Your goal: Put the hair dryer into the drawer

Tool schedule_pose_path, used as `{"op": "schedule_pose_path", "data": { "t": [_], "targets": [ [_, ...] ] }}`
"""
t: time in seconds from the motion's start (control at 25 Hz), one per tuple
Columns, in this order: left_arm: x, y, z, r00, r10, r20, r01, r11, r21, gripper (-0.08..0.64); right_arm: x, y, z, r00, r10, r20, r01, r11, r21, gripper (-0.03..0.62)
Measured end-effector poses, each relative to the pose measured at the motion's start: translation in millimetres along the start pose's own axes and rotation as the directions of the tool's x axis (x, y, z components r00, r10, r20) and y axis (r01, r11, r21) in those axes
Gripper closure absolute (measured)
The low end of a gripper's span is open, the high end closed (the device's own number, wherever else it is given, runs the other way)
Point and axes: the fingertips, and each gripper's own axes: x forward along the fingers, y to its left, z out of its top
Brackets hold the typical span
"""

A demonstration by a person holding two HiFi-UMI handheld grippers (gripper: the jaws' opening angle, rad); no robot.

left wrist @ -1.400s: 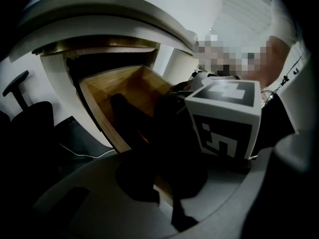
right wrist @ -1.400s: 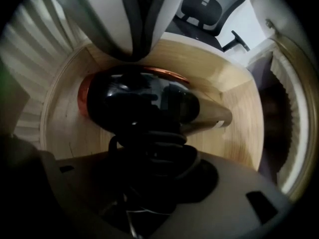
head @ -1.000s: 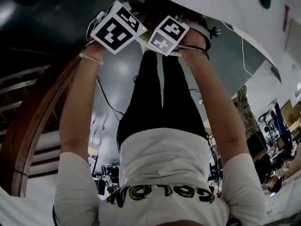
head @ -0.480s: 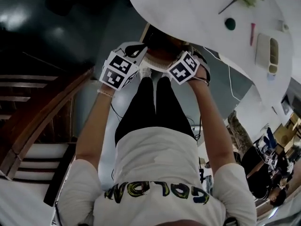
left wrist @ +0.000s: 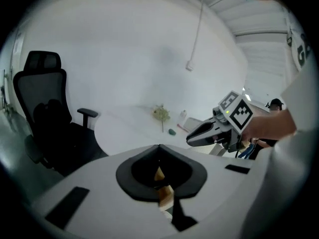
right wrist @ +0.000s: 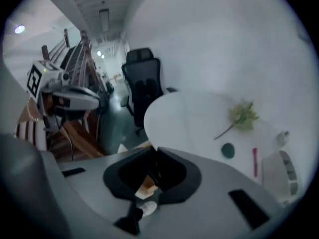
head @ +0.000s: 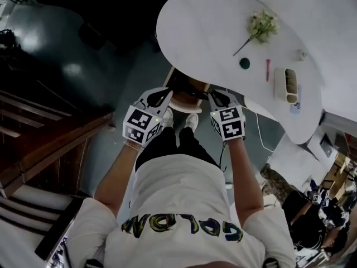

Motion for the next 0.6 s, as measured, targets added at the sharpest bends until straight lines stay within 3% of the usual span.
{"op": "schedule_pose_path", "data": {
  "t": [0.24, 0.44, 0.6],
  "targets": [
    [-53.8, -30.9, 76.9, 0.98, 0.021, 0.2, -0.031, 0.998, 0.051, 0.548, -89.5, 14.6, 72.1, 0.97, -0.069, 0.234, 0.072, 0.997, -0.005, 0.549],
    [-102.0, -60.2, 122.6, 0.944, 0.005, 0.329, -0.035, 0.996, 0.085, 0.548, -158.6, 39.1, 114.8, 0.92, -0.102, 0.379, 0.119, 0.993, -0.021, 0.568],
    [-137.3, -79.3, 149.1, 0.905, -0.022, 0.426, -0.029, 0.993, 0.112, 0.548, -199.6, 61.2, 141.5, 0.872, -0.106, 0.477, 0.132, 0.991, -0.021, 0.577]
  ]
}}
